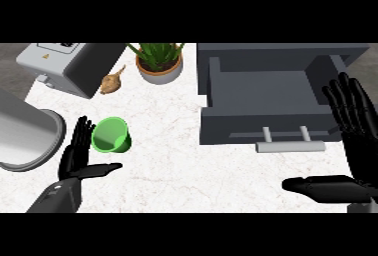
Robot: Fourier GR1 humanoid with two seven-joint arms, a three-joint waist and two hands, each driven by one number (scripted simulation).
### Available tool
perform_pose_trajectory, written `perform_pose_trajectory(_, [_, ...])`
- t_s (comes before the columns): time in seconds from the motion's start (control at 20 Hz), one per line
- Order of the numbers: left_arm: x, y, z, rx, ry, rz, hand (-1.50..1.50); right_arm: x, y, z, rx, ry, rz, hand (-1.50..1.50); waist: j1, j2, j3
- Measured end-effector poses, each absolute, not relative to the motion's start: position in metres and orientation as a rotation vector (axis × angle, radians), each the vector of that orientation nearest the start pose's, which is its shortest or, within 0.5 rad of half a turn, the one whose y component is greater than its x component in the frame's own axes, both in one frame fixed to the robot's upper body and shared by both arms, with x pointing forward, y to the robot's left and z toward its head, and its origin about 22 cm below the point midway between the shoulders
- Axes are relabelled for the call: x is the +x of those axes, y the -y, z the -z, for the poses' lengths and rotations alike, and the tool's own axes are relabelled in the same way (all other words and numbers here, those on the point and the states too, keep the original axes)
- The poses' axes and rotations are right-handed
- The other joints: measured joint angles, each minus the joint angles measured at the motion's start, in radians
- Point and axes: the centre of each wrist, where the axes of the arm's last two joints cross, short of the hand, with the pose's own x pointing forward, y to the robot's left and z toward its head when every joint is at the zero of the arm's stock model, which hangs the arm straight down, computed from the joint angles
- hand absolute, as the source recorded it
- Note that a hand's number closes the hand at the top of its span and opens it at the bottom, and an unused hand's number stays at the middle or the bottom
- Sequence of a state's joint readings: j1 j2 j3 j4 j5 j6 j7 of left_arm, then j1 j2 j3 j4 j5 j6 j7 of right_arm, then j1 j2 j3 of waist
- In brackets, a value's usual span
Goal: Pick up the cup, place it into the drawer and close the drawer
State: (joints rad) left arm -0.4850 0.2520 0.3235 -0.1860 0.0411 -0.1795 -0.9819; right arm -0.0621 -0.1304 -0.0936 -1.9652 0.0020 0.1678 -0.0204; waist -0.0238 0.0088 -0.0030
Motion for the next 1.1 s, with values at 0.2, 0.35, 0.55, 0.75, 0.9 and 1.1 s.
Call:
perform_pose_trajectory(0.2, [0.264, -0.328, 0.142, 0.06, 1.677, -0.129, -1.5, 0.234, 0.257, -0.119, -0.042, 2.032, -0.251, -1.5, -0.003, 0.002, -0.001])
perform_pose_trajectory(0.35, [0.266, -0.328, 0.14, 0.052, 1.681, -0.135, -1.5, 0.235, 0.254, -0.12, -0.038, 2.03, -0.251, -1.5, -0.004, 0.002, -0.001])
perform_pose_trajectory(0.55, [0.27, -0.322, 0.139, 0.015, 1.687, -0.144, -1.5, 0.233, 0.258, -0.119, -0.032, 2.026, -0.255, -1.5, -0.005, 0.003, -0.001])
perform_pose_trajectory(0.75, [0.272, -0.32, 0.139, -0.034, 1.693, -0.144, -1.5, 0.24, 0.252, -0.116, -0.032, 2.023, -0.255, -1.5, -0.003, 0.004, -0.001])
perform_pose_trajectory(0.9, [0.277, -0.315, 0.136, -0.075, 1.703, -0.152, -1.5, 0.235, 0.25, -0.114, -0.028, 2.02, -0.257, -1.5, -0.007, 0.003, -0.001])
perform_pose_trajectory(1.1, [0.285, -0.307, 0.133, -0.14, 1.711, -0.171, 1.5, 0.237, 0.253, -0.111, -0.013, 2.024, -0.254, -1.5, -0.008, 0.004, -0.001])
